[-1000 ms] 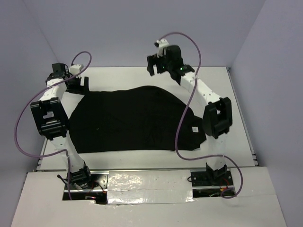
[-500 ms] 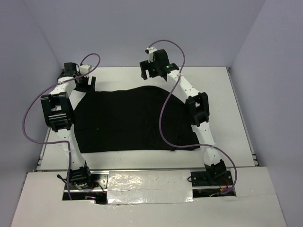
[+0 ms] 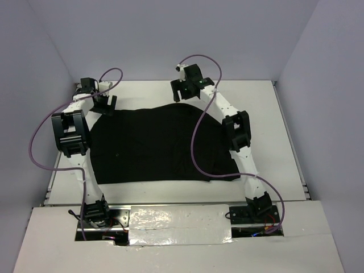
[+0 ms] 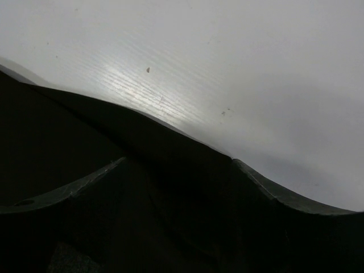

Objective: Fold and stack the long sleeve shirts
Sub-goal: Fold the shirt

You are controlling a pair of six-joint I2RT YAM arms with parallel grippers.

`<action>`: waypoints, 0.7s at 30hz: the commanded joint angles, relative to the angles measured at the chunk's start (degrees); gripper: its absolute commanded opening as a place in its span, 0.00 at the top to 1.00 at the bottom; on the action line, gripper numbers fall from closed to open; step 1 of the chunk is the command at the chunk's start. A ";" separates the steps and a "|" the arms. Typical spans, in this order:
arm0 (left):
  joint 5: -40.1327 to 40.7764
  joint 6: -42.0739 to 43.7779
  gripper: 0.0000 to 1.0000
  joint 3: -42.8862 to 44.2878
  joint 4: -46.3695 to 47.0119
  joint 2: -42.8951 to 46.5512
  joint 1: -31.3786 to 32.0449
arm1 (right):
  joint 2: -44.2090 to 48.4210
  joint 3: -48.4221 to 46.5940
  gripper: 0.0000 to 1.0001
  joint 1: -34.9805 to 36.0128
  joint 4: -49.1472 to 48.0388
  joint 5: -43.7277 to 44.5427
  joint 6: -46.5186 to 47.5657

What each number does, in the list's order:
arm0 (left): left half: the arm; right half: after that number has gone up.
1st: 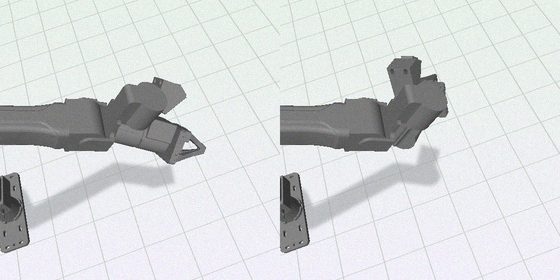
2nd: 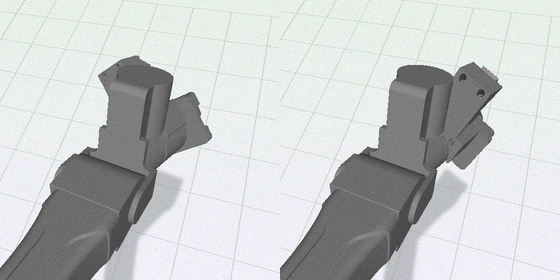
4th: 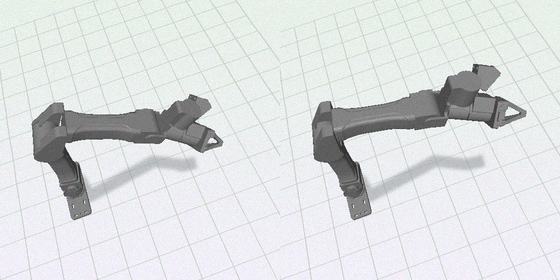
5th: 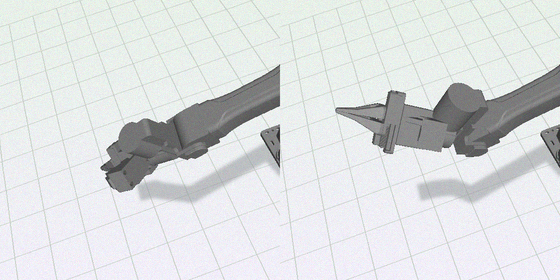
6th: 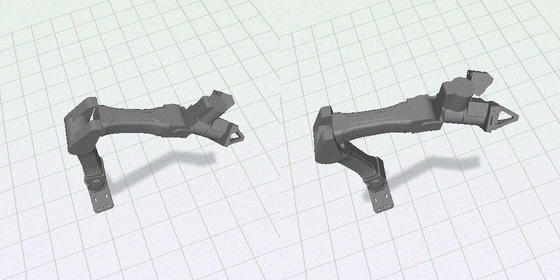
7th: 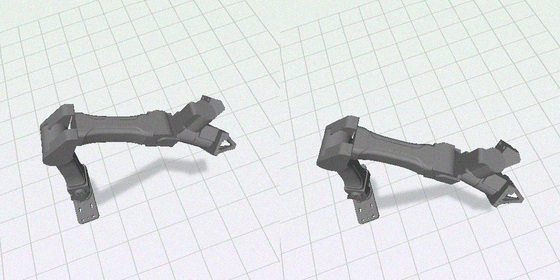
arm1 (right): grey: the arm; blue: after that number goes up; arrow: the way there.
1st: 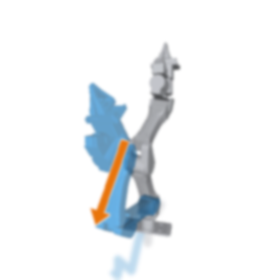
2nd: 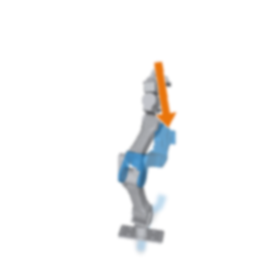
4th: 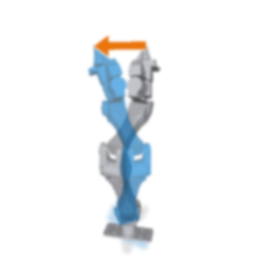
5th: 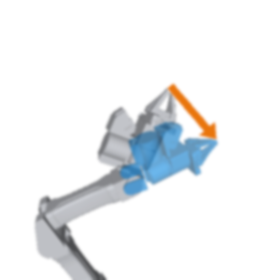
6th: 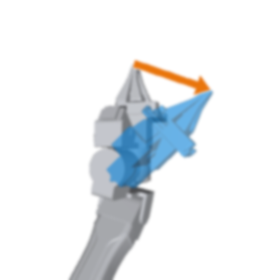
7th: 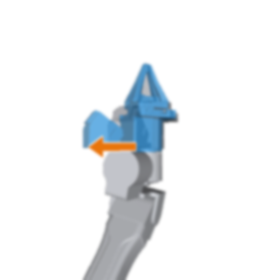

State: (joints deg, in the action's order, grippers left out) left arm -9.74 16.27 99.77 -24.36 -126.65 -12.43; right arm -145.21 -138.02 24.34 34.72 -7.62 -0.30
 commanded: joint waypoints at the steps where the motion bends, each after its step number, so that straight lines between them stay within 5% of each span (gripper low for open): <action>1: 1.47 -0.28 0.01 2.10 -0.69 -1.76 0.12 | -2.97 -2.60 0.21 0.80 2.37 2.16 0.47; 12: 2.71 -0.10 0.01 3.86 -2.01 -3.25 0.12 | -5.52 -4.11 0.28 1.59 5.53 7.53 -1.82; 16: 2.53 -0.19 0.01 3.42 -1.57 -2.99 0.12 | -4.83 -1.91 0.68 2.29 6.07 9.46 -0.94; 20: 2.00 -0.01 0.05 3.77 -2.01 -3.16 0.12 | -2.02 1.87 0.76 2.29 1.41 10.87 -0.50; 21: 1.65 0.42 0.11 3.51 -1.92 -3.16 0.12 | -1.31 2.48 0.86 2.21 0.53 11.22 -0.32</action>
State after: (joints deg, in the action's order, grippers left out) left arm -7.49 16.25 101.65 -25.74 -128.44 -12.43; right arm -150.32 -137.58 25.96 38.00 1.41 -1.21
